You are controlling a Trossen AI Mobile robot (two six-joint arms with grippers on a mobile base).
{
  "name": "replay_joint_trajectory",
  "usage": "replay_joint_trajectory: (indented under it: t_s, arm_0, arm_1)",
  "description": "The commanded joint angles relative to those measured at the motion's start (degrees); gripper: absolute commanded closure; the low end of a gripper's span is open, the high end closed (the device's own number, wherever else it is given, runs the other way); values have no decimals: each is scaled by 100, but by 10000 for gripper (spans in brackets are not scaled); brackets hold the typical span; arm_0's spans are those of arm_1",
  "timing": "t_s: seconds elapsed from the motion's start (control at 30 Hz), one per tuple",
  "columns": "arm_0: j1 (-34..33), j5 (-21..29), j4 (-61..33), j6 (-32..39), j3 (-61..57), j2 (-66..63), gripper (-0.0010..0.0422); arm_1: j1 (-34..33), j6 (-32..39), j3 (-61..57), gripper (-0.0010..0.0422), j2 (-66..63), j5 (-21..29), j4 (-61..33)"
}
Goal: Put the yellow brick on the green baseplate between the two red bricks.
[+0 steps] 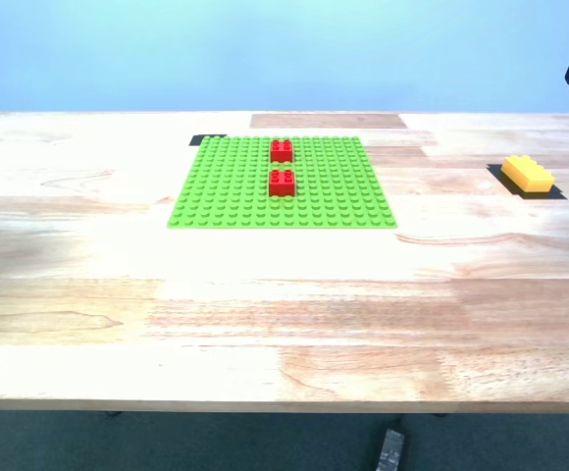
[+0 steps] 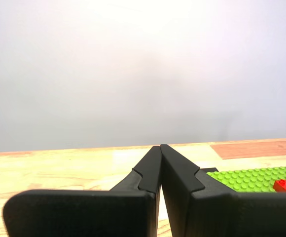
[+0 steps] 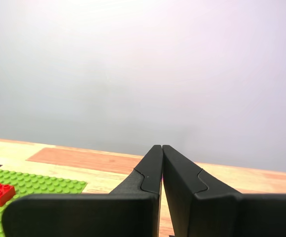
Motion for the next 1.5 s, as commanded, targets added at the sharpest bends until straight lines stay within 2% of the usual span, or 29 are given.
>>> replay_joint_trajectory:
  t_s: [0.03, 0.27, 0.4, 0.53, 0.73, 0.93, 1.03, 1.1, 1.17, 1.23, 1.37, 1.5]
  arm_0:
    - [0, 0, 173, -17, 0, 0, 412]
    - [0, 0, 111, -17, 0, 0, 412]
    - [0, 98, 114, -17, 2, 0, 412]
    - [0, 625, -68, -17, 131, 48, 413]
    - [0, 911, -492, 20, 826, 492, 413]
    - [0, 1952, -1320, 96, 1880, 1344, 412]
    - [0, 2743, -1915, 382, 2459, 1849, 413]
    - [0, 3217, -2334, 605, 2861, 2197, 413]
    - [0, 3464, -2848, 918, 3311, 2529, 412]
    - [0, 3449, -3449, 1340, 3790, 2837, 413]
    - [-2, 3451, -4535, 2225, 4704, 3410, 412]
    - [-2, 3453, -4999, 2288, 5362, 3862, 412]
  arm_1:
    - [2, 2, 2, 413, 0, 2, 9]
    - [2, 9, 2, 413, 0, 0, 7]
    - [13, 503, 116, 413, 9, -20, -103]
    - [0, 317, 905, 413, 267, 136, -970]
    - [-55, 343, 2573, 413, 1255, 503, -2511]
    - [-472, 625, 4212, 413, 2597, 487, -4695]
    - [-782, 511, 4885, 413, 3268, 302, -5504]
    - [-992, 463, 5268, 413, 3665, -114, -5886]
    - [-1172, 452, 5628, 413, 4033, -603, -6140]
    - [-1307, 413, 5954, 413, 4354, -909, -6325]
    - [-1440, 26, 6612, 413, 4981, -1036, -6763]
    - [-1469, -151, 7246, 413, 5748, -1025, -7462]
